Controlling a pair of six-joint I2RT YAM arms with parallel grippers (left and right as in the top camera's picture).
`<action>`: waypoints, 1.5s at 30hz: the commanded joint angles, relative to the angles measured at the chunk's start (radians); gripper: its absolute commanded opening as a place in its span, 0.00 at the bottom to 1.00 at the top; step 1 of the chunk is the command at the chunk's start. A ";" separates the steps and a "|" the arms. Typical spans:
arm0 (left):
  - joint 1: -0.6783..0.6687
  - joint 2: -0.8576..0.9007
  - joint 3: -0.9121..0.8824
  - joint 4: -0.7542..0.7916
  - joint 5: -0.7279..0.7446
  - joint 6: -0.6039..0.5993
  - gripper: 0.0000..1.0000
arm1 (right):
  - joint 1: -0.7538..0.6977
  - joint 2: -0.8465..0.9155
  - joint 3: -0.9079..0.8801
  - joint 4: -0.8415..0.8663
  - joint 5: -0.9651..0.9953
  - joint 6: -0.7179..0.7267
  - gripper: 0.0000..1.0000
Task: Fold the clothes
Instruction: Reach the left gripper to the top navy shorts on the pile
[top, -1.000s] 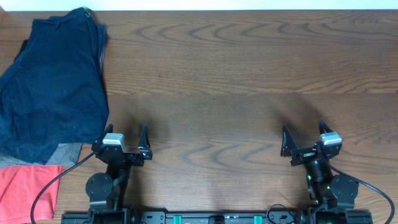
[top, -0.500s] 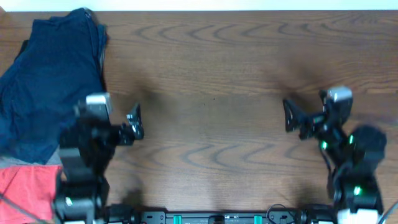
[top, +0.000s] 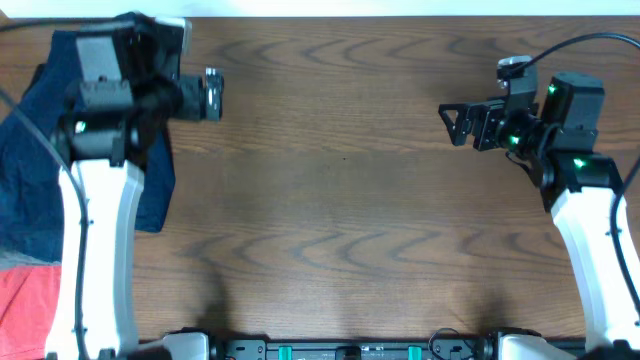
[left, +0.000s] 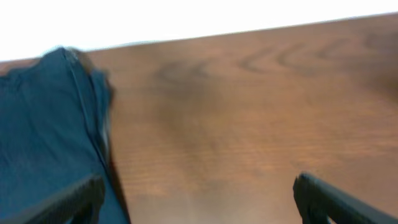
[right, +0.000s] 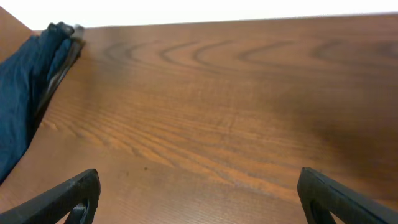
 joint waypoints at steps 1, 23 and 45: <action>0.012 0.096 0.019 0.078 -0.124 0.024 0.98 | 0.016 0.026 0.020 0.013 -0.051 -0.019 0.99; 0.143 0.540 0.019 0.214 -0.516 -0.024 0.84 | 0.016 0.069 0.019 -0.013 0.065 -0.019 0.71; 0.167 0.650 0.018 0.232 -0.517 -0.024 0.40 | 0.023 0.149 0.019 -0.005 0.065 -0.018 0.53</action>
